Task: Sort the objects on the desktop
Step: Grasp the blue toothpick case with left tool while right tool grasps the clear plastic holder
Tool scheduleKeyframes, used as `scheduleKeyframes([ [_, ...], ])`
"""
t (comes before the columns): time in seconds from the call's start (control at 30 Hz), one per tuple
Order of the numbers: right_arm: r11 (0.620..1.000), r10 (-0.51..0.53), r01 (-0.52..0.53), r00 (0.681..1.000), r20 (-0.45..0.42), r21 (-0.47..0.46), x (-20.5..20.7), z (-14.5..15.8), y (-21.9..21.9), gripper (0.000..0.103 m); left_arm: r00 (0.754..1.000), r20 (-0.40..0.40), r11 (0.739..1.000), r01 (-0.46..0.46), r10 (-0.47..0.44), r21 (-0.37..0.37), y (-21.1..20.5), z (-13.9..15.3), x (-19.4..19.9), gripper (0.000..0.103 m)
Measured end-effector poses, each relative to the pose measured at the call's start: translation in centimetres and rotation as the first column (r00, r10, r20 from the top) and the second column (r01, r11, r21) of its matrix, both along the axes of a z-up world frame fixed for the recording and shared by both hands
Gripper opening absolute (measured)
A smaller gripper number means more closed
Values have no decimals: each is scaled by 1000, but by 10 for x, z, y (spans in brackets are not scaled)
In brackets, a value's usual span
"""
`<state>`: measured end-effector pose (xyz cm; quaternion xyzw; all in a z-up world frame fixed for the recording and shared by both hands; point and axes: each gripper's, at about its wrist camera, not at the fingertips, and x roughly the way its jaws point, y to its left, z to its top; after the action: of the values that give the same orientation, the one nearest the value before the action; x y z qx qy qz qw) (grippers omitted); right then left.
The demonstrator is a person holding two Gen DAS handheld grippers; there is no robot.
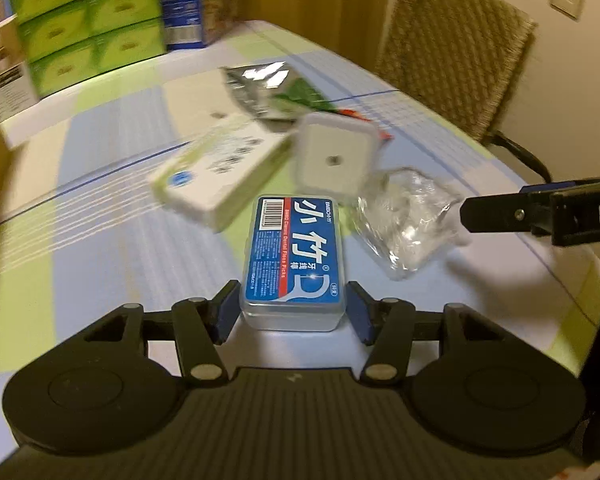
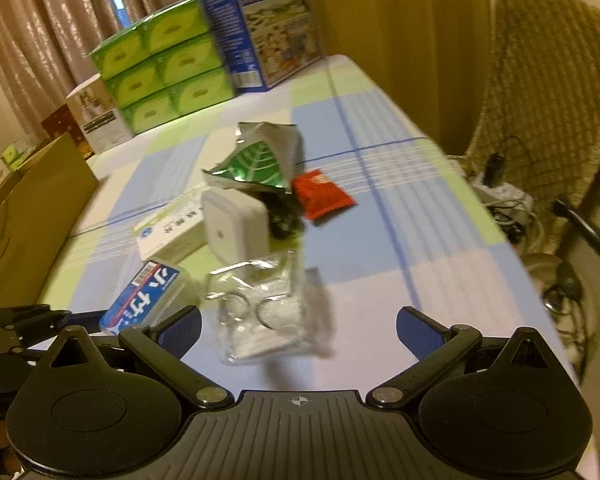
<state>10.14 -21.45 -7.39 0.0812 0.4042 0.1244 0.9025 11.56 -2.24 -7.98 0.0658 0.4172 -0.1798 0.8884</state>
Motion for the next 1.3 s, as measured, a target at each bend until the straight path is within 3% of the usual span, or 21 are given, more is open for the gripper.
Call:
scheduleKeyframes([
  [0.2,992,67,-63,997,31,-113,16,-11,37,101,998,17,998,-52,52,-23,29,4,2,53],
  [0.37,975,102,-92,994,37,-201,27,-25,55,99,998,38,997,-53,55,-59,34,7,-1,61],
  [0.4,973,109,-98,993,39,-207,28,-27,56,97,998,40,997,-52,54,-61,34,7,-1,62],
  [0.47,968,122,-111,992,35,-225,29,-31,58,77,998,42,997,-45,48,-70,35,5,-1,62],
  [0.57,966,124,-111,992,39,-235,27,-33,55,65,998,45,997,-41,44,-65,33,3,1,65],
  [0.9,980,46,-40,999,28,-195,-2,-27,30,63,999,37,999,-31,33,-43,25,-10,18,67],
  [1.0,981,38,-33,999,23,-190,-9,-25,26,63,999,45,999,-28,29,-27,20,-11,22,63],
  [1.03,982,36,-32,999,22,-187,-11,-23,25,63,999,45,999,-27,28,-19,18,-11,22,52],
  [1.1,983,35,-29,999,26,-183,-16,-20,24,63,998,50,1000,-30,29,7,15,-11,20,52],
  [1.3,985,40,-33,999,36,-171,-35,-9,23,63,998,26,998,-61,61,-18,17,-4,-4,51],
])
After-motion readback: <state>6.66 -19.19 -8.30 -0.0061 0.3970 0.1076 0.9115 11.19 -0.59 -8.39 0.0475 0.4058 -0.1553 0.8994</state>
